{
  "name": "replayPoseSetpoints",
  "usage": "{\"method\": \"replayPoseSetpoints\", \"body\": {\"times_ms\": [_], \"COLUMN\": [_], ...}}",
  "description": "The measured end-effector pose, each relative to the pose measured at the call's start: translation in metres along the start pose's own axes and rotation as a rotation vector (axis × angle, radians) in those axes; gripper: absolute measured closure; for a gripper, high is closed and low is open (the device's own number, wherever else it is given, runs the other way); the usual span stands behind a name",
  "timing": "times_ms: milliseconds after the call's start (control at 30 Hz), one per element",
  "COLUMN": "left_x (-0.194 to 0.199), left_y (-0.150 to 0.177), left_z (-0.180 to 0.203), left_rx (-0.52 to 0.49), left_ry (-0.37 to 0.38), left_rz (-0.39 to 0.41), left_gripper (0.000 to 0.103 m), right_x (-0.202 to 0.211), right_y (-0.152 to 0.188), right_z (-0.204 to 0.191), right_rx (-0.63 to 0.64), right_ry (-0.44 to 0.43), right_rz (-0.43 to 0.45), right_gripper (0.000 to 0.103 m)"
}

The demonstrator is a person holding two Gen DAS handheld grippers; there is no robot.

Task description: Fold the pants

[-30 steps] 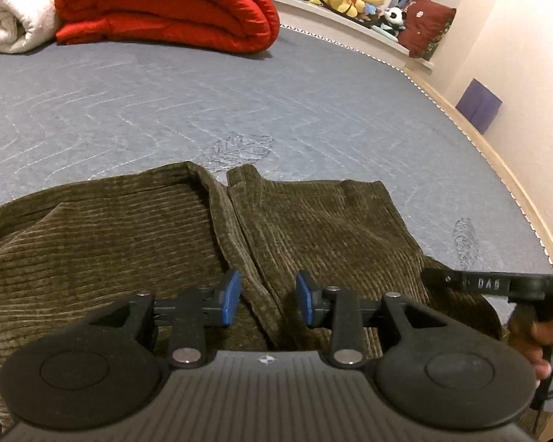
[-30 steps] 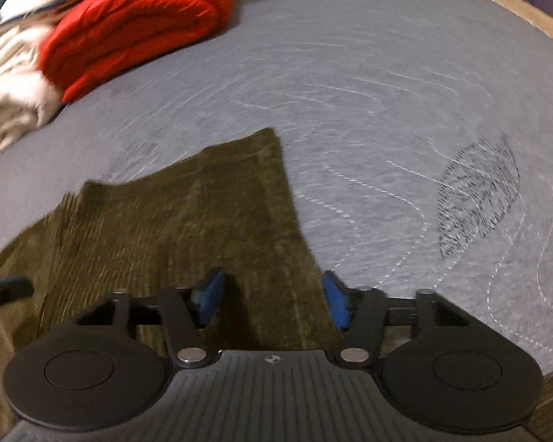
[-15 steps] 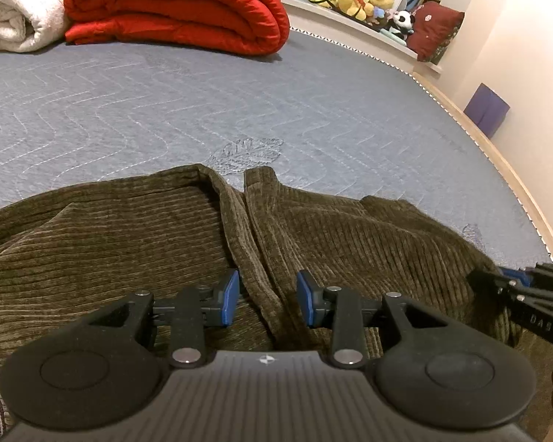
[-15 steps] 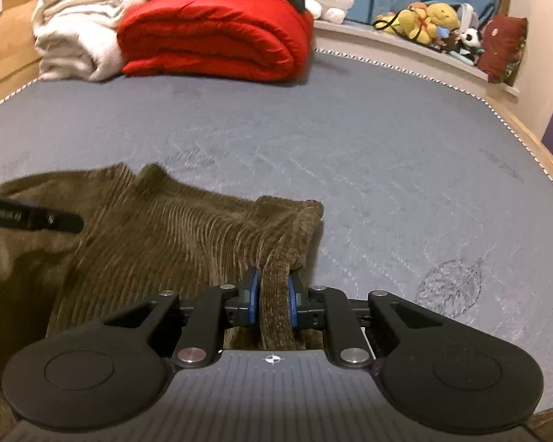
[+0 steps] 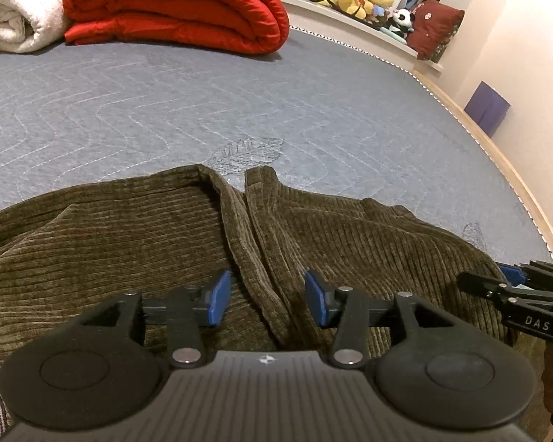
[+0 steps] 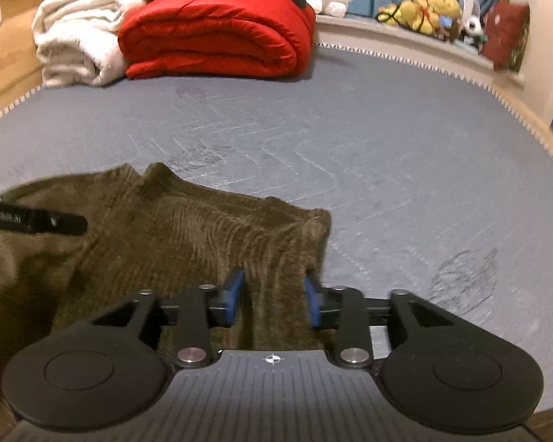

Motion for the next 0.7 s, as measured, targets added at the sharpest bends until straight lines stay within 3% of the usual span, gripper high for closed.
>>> {"method": "replayPoseSetpoints", "body": {"times_ms": [133,167,200,233,433,700], "left_x": [0.001,0.001,0.002,0.003,0.006,0.01], "left_y": [0.0,0.0,0.0,0.0,-0.001,-0.002], "left_z": [0.001,0.001,0.001,0.002,0.002,0.0], "left_rx": [0.001,0.002,0.003,0.004,0.009,0.031], "left_ry": [0.001,0.002,0.003,0.004,0.008,0.029], "left_rz": [0.001,0.003,0.004,0.005,0.008,0.005], "left_gripper": [0.052,0.052,0.052,0.052,0.052,0.052], "right_x": [-0.004,-0.003,-0.002,-0.001,0.019,0.038], "right_y": [0.001,0.001,0.001,-0.001,-0.01,-0.02], "right_z": [-0.009,-0.012,-0.014,-0.016,-0.022,-0.036], "right_rx": [0.034,0.046,0.057,0.064,0.133,0.175], "right_ry": [0.003,0.004,0.004,0.004,-0.005,-0.125], "right_rz": [-0.009,-0.008,-0.005,-0.003,0.061,0.162], "right_gripper": [0.058,0.067,0.082,0.086,0.086,0.086]}}
Point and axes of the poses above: each gripper's, at about its wrist camera, not at the fingertips, and x roughly against the way its jaws point, z to its right, y to its underside, the point moved 7 cm from there along -x, roughly the way its jaws point, and after that the axes turned 14 degrees about x, right-handed, at the moved point
